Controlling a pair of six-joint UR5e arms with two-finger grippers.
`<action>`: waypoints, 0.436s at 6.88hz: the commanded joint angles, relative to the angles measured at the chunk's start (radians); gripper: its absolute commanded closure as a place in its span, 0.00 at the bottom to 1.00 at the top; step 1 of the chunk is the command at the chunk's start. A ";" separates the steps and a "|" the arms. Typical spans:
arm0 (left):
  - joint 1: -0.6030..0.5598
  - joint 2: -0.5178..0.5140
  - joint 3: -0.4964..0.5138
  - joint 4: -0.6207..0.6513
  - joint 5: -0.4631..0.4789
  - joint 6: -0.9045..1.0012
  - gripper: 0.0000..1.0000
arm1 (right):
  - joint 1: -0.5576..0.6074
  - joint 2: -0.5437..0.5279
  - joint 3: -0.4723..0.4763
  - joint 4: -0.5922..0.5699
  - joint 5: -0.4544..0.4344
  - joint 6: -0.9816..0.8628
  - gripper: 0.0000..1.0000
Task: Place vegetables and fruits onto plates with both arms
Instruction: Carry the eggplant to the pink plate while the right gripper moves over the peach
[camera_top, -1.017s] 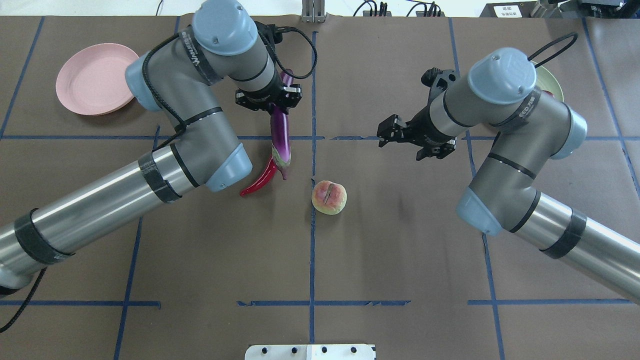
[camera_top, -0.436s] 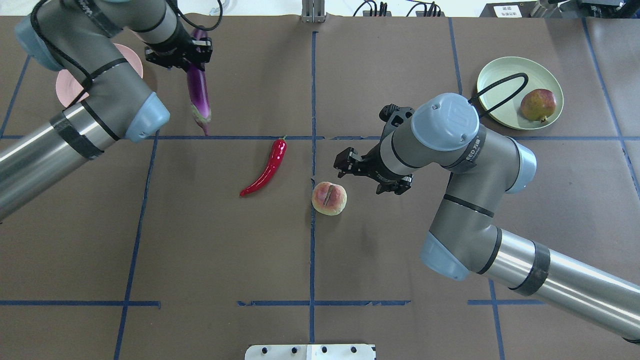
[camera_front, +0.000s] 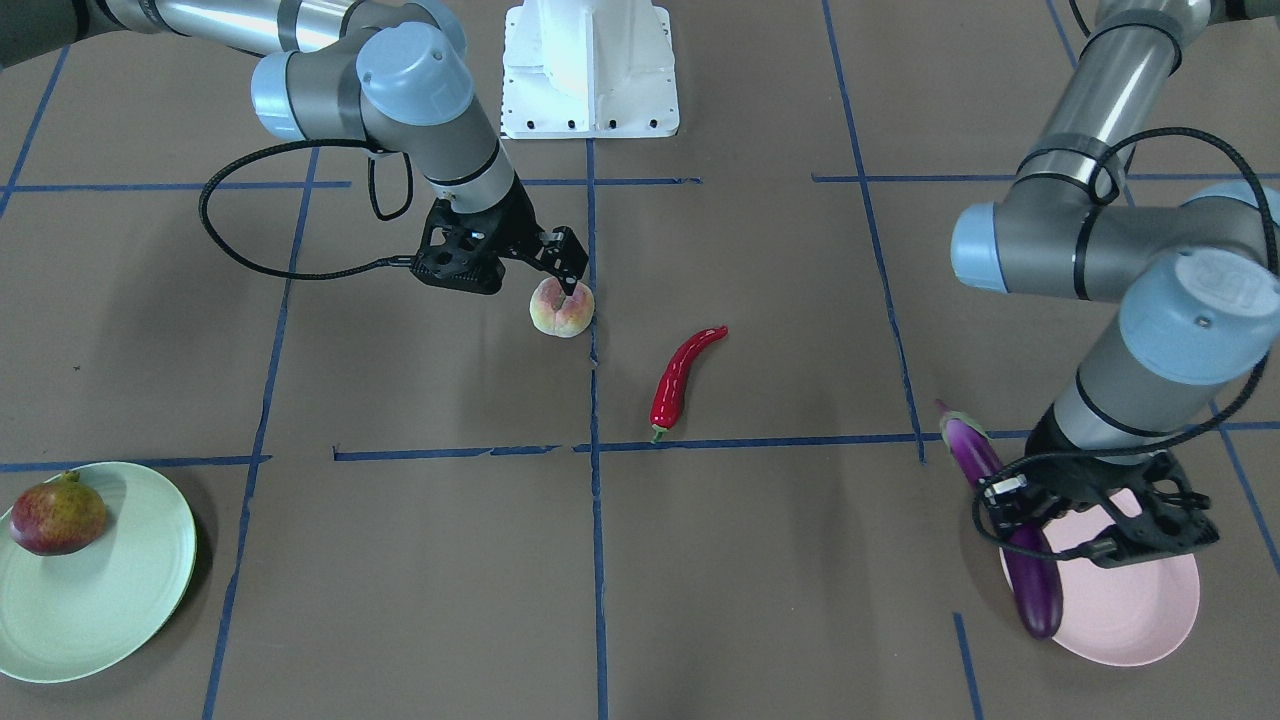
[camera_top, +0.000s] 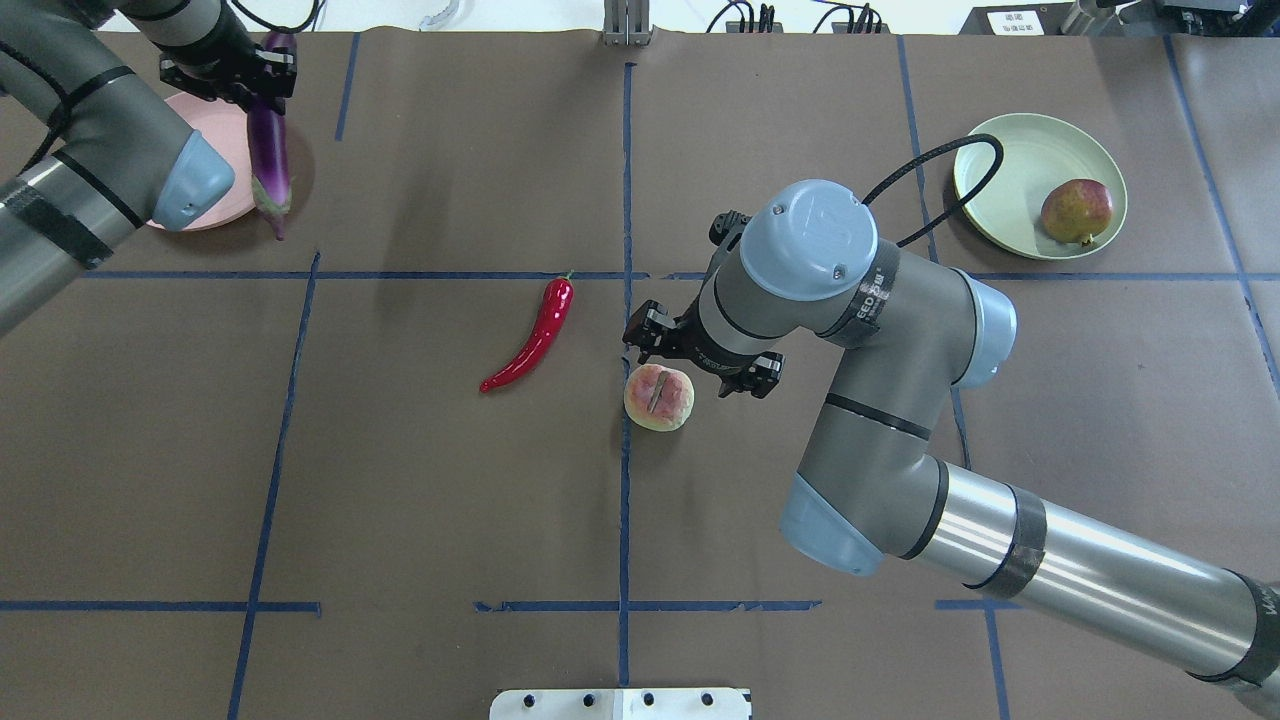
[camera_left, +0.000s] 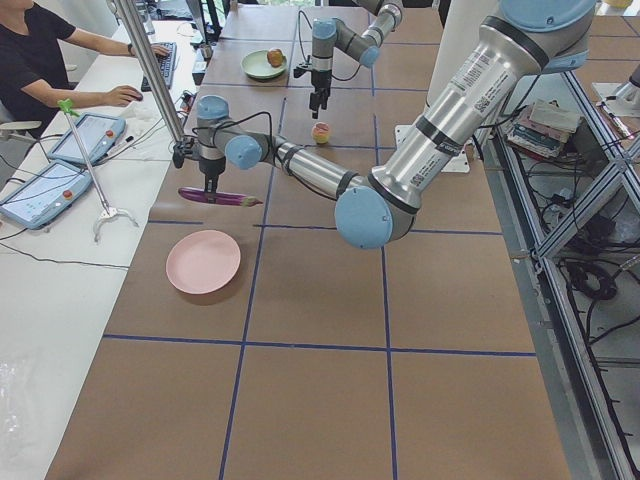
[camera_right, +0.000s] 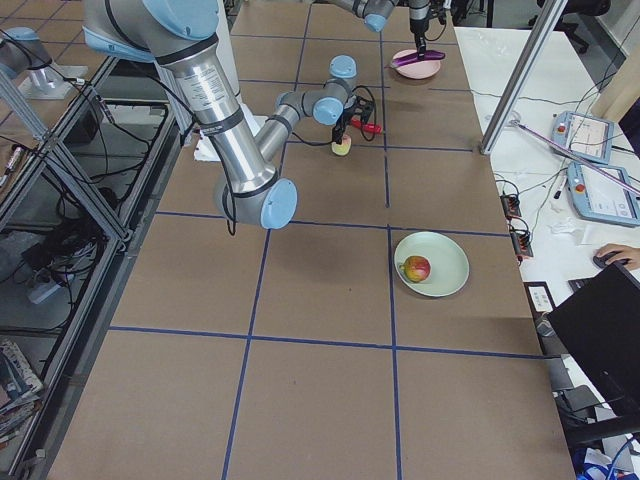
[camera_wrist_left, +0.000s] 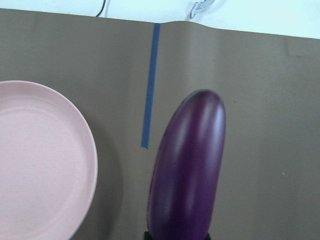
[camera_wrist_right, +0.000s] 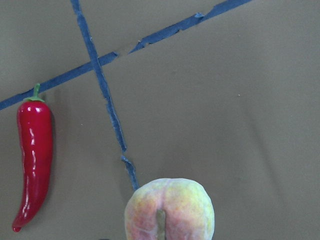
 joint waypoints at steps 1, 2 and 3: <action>-0.047 0.005 0.155 -0.061 -0.043 0.056 0.99 | -0.004 0.035 -0.004 -0.066 -0.007 0.000 0.00; -0.053 0.005 0.246 -0.133 -0.055 0.056 0.98 | -0.006 0.042 -0.002 -0.089 -0.018 0.000 0.00; -0.050 0.005 0.322 -0.182 -0.054 0.058 0.95 | -0.009 0.043 -0.008 -0.091 -0.025 -0.001 0.00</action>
